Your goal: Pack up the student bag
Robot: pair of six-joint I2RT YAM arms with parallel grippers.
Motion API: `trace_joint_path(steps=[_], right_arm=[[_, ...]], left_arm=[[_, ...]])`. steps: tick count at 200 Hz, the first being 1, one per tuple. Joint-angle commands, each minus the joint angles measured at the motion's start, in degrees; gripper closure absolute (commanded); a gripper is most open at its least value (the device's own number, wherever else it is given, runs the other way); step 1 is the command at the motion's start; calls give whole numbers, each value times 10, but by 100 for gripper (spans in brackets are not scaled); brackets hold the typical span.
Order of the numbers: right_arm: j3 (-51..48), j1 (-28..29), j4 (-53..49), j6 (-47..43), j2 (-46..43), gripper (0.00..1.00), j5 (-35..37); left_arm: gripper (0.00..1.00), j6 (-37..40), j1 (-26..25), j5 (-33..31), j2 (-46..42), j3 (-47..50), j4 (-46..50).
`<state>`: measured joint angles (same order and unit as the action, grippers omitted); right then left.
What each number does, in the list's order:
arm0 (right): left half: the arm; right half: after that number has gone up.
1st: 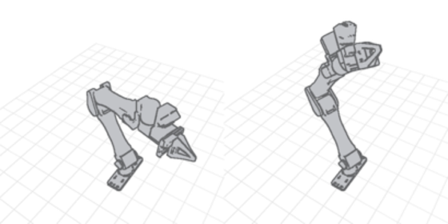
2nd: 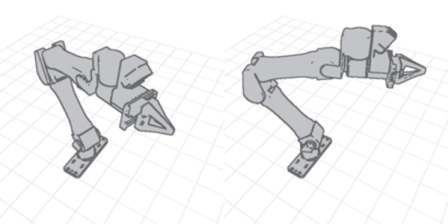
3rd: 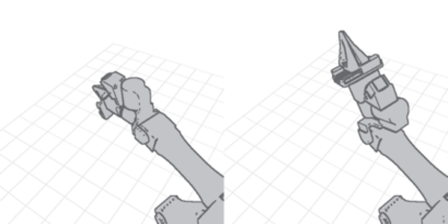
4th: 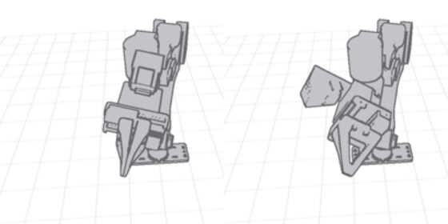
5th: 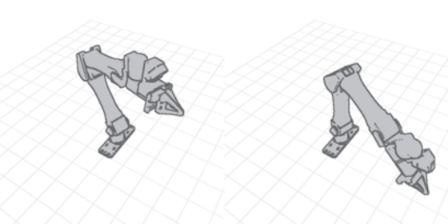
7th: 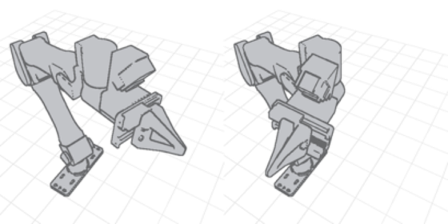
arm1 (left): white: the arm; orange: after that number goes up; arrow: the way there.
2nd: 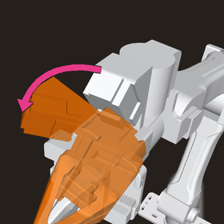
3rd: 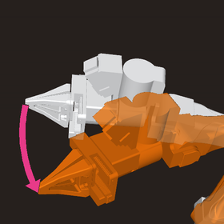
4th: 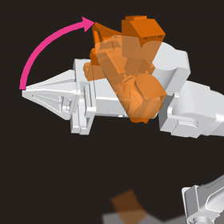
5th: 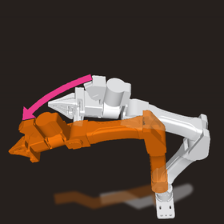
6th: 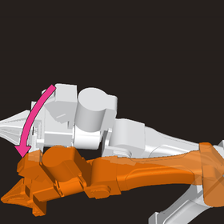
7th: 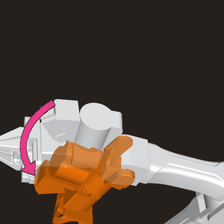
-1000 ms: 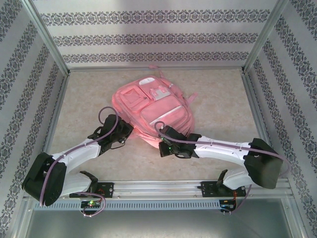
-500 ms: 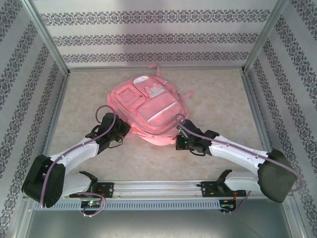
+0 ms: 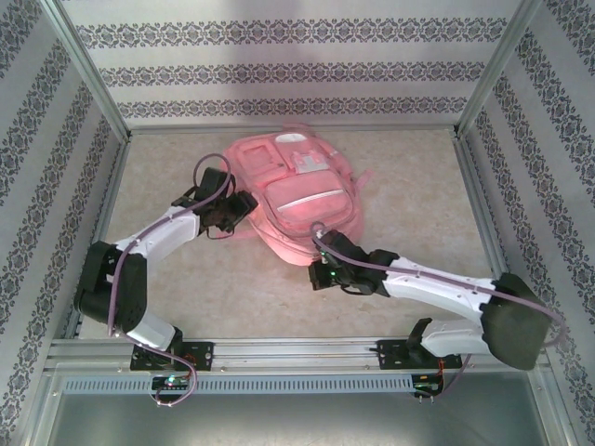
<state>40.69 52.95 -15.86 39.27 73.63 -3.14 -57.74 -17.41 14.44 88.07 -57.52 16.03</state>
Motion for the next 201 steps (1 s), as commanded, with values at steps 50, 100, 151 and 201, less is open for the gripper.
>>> trace_joint_path(steps=[50, 100, 151, 201], right_arm=[[104, 42, 106, 57, 111, 100, -25], [139, 49, 109, 56, 153, 100, -35], [137, 52, 105, 56, 156, 100, -33], [126, 55, 108, 59, 151, 100, -29]], left_arm=[[33, -64, 2, 56, -200, 92, 77], [33, -148, -44, 102, -242, 165, 15], [37, -151, -73, 86, -206, 168, -51], [53, -154, -83, 83, -140, 165, -118]])
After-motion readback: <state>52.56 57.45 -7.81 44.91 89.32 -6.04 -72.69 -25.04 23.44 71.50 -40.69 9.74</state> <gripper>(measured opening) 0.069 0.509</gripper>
